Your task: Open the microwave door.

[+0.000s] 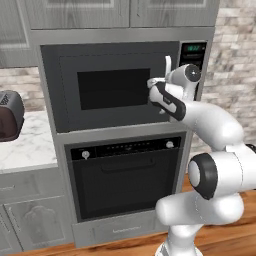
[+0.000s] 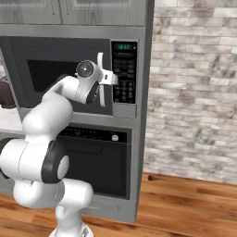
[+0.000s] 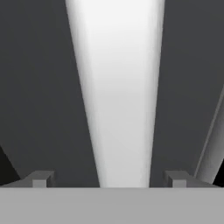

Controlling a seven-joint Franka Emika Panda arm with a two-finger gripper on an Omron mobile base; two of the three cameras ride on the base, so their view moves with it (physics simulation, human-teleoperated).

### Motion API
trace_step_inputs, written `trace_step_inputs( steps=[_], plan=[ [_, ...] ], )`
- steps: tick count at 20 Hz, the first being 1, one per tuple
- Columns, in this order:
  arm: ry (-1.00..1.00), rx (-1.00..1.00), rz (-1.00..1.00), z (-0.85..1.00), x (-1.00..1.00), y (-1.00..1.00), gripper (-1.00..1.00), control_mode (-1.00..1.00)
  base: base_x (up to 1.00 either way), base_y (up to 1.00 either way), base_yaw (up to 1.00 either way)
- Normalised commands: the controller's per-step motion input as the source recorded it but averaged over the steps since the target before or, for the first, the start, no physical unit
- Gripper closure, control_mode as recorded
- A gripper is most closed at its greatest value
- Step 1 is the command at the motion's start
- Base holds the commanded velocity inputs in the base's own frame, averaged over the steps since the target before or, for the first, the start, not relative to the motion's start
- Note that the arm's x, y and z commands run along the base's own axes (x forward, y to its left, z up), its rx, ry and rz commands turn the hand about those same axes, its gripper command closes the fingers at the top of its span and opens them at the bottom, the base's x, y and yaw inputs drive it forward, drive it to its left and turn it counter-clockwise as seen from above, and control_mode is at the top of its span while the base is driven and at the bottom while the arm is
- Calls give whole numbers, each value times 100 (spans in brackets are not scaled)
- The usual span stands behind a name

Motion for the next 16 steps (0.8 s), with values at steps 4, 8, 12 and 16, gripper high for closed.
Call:
trace_step_inputs(
  steps=[4, 8, 12, 16],
  plan=[
    [0, 0, 0, -3, 44, 0, -100, -100, 0, 0, 0],
    [0, 0, 0, -2, 10, 0, 100, -100, 0, 0, 0],
    [0, 0, 0, 0, 0, 0, 100, -100, 0, 0, 0],
    [-1, 0, 2, 0, -28, 0, 100, -100, 0, 0, 0]
  ],
)
